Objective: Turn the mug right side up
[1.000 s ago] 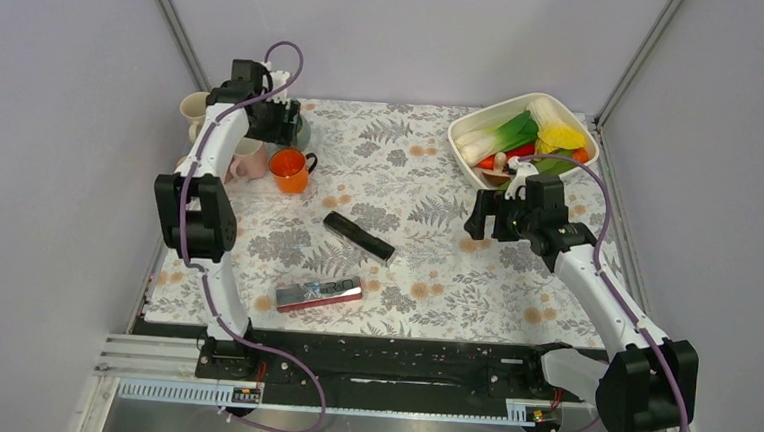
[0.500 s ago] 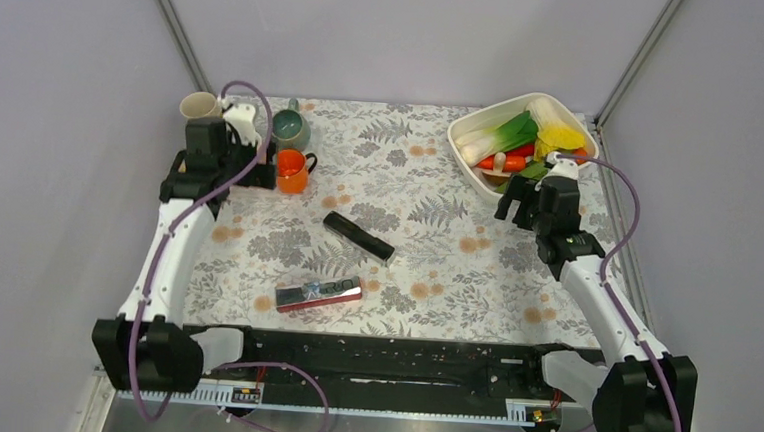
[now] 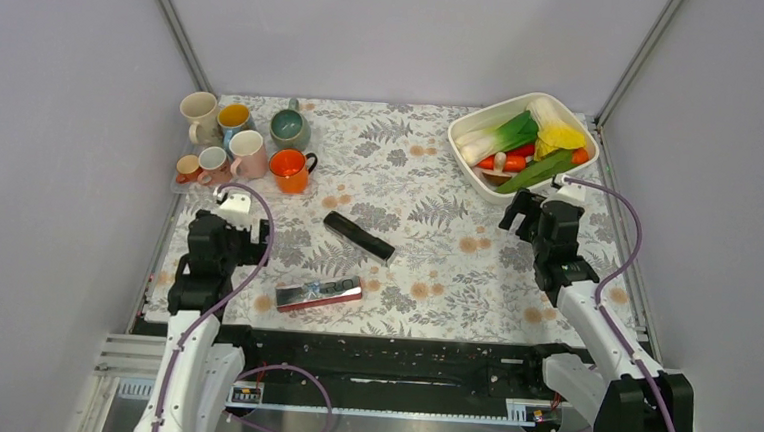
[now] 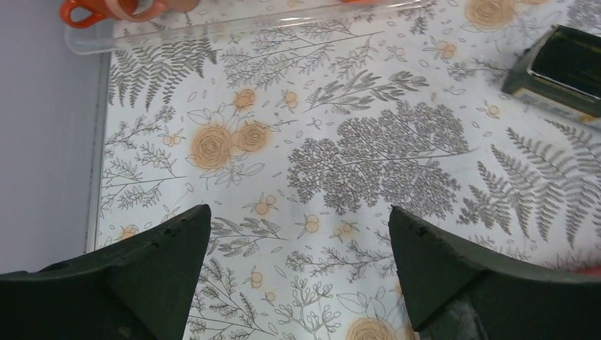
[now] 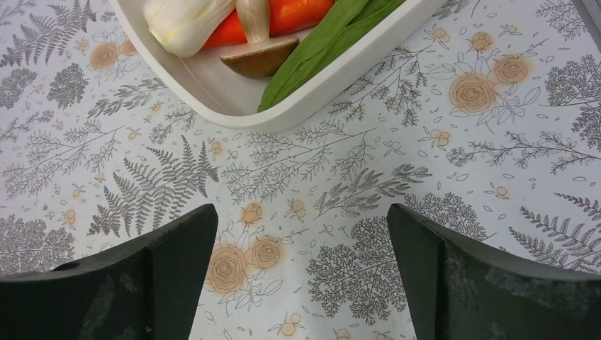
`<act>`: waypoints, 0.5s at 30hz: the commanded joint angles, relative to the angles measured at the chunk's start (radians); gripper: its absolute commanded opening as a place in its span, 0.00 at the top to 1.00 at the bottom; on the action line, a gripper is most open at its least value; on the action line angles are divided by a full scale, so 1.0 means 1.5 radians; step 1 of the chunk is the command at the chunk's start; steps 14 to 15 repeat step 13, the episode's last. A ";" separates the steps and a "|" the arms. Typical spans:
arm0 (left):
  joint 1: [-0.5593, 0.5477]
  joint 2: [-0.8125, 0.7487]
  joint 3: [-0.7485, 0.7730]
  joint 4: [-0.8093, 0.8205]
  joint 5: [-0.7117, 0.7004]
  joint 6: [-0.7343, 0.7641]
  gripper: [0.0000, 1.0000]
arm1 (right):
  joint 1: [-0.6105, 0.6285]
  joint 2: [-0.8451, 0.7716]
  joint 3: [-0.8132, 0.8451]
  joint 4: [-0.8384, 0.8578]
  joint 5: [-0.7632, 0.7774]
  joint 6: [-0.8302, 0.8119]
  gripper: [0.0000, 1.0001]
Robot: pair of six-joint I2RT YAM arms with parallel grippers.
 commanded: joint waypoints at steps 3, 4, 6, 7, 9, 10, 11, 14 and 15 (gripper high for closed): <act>0.003 0.067 -0.004 0.109 -0.079 -0.036 0.01 | -0.002 -0.002 0.011 0.051 0.004 0.026 0.00; 0.003 0.070 -0.004 0.108 -0.069 -0.032 0.01 | -0.002 -0.006 0.007 0.051 0.003 0.028 0.01; 0.003 0.067 -0.004 0.103 -0.046 -0.021 0.01 | -0.002 -0.012 0.003 0.050 -0.003 0.023 0.01; 0.002 0.064 -0.005 0.103 -0.043 -0.020 0.01 | -0.002 -0.014 0.001 0.047 -0.005 0.019 0.01; 0.003 0.062 -0.005 0.103 -0.046 -0.029 0.01 | -0.002 -0.018 -0.004 0.037 -0.004 0.015 0.00; 0.003 0.059 -0.005 0.101 -0.037 -0.026 0.01 | -0.002 -0.022 -0.007 0.034 -0.004 0.015 0.00; 0.003 0.053 -0.006 0.099 -0.027 -0.024 0.01 | -0.002 -0.026 -0.010 0.032 -0.003 0.018 0.00; 0.003 0.046 -0.005 0.101 -0.026 -0.032 0.01 | -0.002 -0.036 -0.014 0.029 -0.006 0.019 0.01; 0.003 0.046 -0.005 0.101 -0.026 -0.032 0.01 | -0.002 -0.036 -0.014 0.029 -0.006 0.019 0.01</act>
